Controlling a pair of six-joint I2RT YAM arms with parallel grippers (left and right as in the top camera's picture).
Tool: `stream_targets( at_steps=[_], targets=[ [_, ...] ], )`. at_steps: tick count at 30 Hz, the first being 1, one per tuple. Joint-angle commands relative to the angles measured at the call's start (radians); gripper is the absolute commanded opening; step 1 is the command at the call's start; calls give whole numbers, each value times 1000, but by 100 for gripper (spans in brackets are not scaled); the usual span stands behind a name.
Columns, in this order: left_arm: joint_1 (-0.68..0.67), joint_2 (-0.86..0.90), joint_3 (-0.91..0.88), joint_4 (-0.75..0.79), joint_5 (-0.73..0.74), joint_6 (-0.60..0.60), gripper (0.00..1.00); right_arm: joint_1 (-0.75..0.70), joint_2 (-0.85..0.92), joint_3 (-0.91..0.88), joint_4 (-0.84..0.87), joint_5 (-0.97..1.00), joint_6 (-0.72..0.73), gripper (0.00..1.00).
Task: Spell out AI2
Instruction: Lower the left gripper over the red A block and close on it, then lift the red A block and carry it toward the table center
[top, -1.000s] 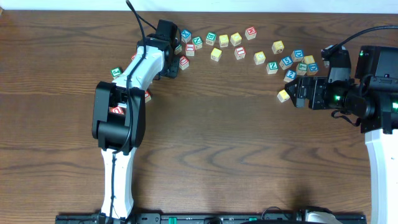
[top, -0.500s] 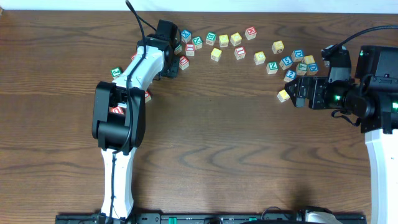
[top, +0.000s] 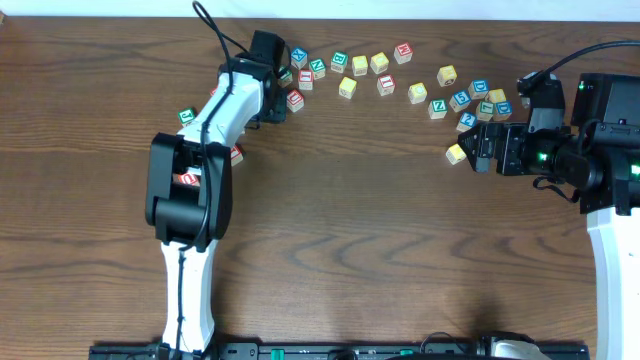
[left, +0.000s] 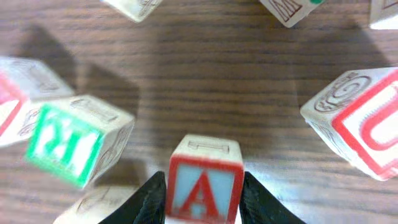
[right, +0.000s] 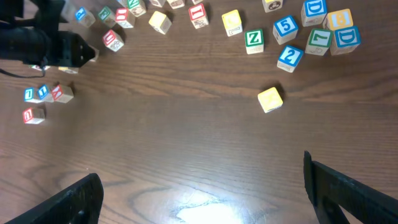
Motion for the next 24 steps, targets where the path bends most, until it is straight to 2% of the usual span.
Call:
stream_targets(
  at_steps=[1,12,20,24],
  targets=[
    [0,-56,20,-24,-2,-84,37,-2,-2,17,0,2,3,99],
    [0,-54,5,13,-2,-62,38,-2,-2,17,-2,8,3,99],
    [2,-52,-5,22,-3,66,58,-2,-2,17,-4,8,3,99],
    [4,-52,-19,40,-3,72,59,-2,-2,17,-5,8,3,99]
  ],
)
